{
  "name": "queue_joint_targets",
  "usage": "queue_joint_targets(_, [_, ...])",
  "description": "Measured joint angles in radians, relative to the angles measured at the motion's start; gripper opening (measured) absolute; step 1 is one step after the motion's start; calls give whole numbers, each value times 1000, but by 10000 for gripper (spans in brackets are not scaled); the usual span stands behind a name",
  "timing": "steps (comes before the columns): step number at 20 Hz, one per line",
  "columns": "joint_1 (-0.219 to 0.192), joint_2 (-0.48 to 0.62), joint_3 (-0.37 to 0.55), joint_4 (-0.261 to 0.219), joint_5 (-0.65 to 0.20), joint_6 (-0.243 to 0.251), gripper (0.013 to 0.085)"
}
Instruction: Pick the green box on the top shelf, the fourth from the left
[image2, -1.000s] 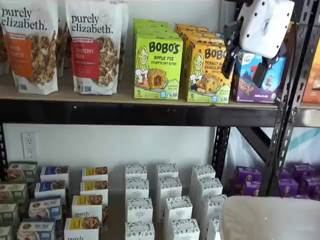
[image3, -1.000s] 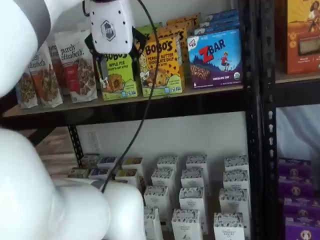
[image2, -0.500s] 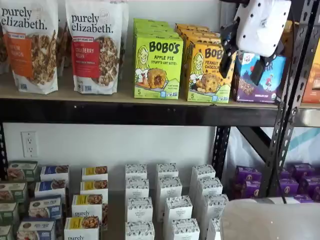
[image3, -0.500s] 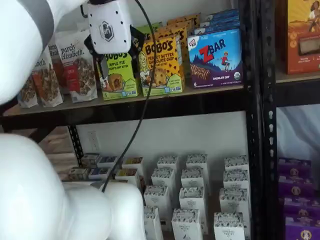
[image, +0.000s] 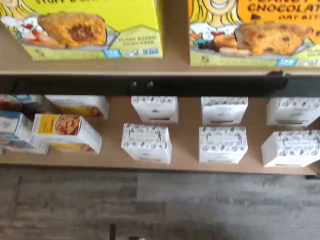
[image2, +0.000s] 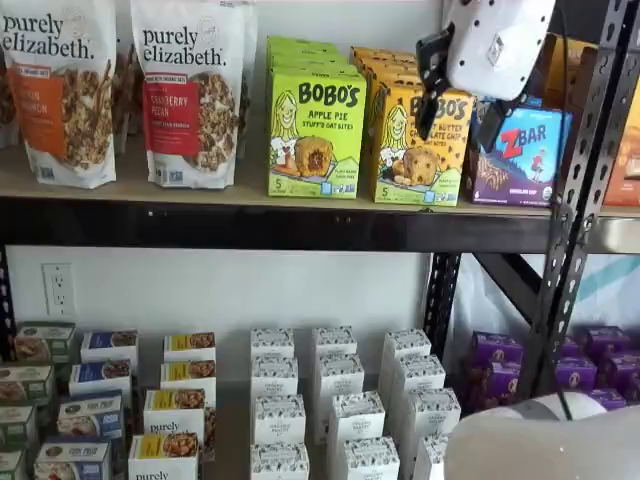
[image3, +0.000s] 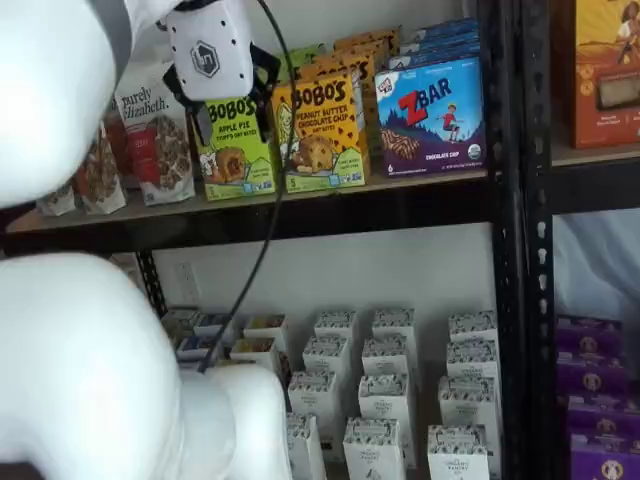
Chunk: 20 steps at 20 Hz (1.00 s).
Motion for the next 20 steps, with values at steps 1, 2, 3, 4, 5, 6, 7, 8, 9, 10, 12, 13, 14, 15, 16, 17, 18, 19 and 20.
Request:
queue_joint_targets(1, [17,7,-2,-11,-12,15,850])
queue_joint_targets(2, [43,25,-12,-24,-26,37,850])
queue_joint_targets(3, [56,37,-19,-29,-34,50,850])
queue_joint_targets(4, [70,52,-27,-34,-42,62,850])
queue_joint_targets(5, [82,68,-36,-36,-50,73,850])
queue_joint_targets(6, [97,85,-46,-41,-61,87,850])
queue_joint_targets(7, [116,103,-56,-50,-75,103,850])
queue_joint_targets(8, [132,117,-63,-59,-92,118,850])
queue_joint_targets(9, [139,123,-65,-62,-103,124,850])
queue_joint_targets(10, [144,131,-68,-62,-118,129,850])
queue_joint_targets(12, [150,146,-76,-56,-133,133,850])
queue_joint_targets(13, [158,163,-88,-56,-140,140,850])
queue_joint_targets(14, [166,182,-101,-58,-146,148,850])
queue_joint_targets(15, [173,199,-112,-59,-151,154,850])
queue_joint_targets(16, [180,219,-127,-61,-158,161,850])
queue_joint_targets(17, [185,237,-139,-62,-167,166,850])
queue_joint_targets(18, [186,246,-145,-59,-177,166,850])
queue_joint_targets(19, [184,260,-154,-51,-189,162,850])
queue_joint_targets(20, [181,271,-163,-47,-192,160,850])
